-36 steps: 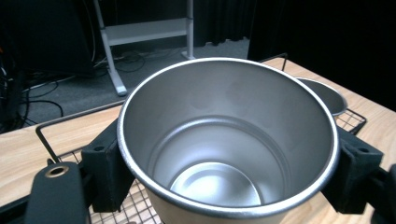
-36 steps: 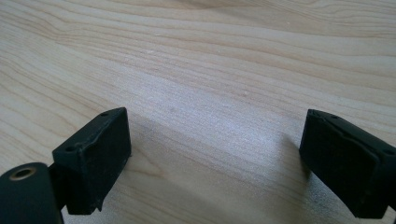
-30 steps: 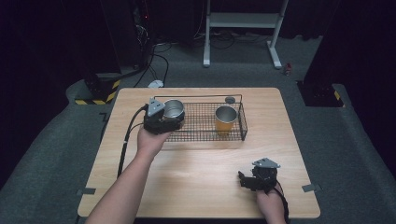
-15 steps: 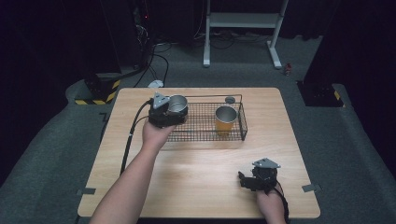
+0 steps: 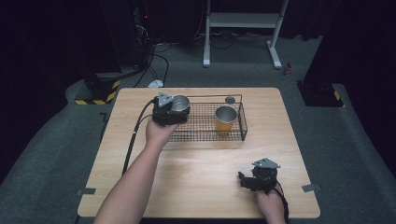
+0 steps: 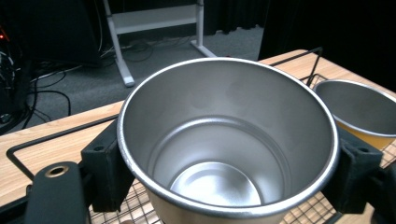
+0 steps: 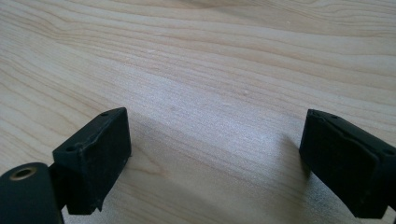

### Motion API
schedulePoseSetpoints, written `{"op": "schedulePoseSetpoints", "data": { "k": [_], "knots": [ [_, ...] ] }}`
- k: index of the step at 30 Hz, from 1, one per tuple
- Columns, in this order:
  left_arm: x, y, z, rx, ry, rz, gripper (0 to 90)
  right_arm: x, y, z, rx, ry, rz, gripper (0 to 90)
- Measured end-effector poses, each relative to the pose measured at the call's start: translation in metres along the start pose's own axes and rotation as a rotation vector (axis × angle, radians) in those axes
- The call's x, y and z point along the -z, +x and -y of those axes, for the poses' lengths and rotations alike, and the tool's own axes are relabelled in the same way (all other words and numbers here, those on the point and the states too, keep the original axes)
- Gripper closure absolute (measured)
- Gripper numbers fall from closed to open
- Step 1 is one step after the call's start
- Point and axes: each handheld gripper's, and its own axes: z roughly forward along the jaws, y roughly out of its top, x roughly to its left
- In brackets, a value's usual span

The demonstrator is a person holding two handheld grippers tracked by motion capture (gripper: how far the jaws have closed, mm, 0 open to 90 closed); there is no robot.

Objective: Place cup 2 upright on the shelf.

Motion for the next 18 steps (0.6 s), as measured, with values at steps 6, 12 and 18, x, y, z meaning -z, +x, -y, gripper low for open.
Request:
{"op": "schedulePoseSetpoints", "data": {
  "k": [6,12,18],
  "knots": [
    [-0.006,0.003,0.003,0.002,0.015,-0.006,19.1,0.000,0.000,0.000,0.000,0.001,-0.001,8.8],
    [-0.013,0.005,0.009,0.017,0.041,-0.016,19.1,0.000,0.000,0.000,-0.001,0.001,-0.001,8.7],
    [-0.021,0.008,0.019,0.039,0.065,-0.019,19.1,0.000,0.000,0.000,0.000,0.001,0.000,8.8]
  ]
}}
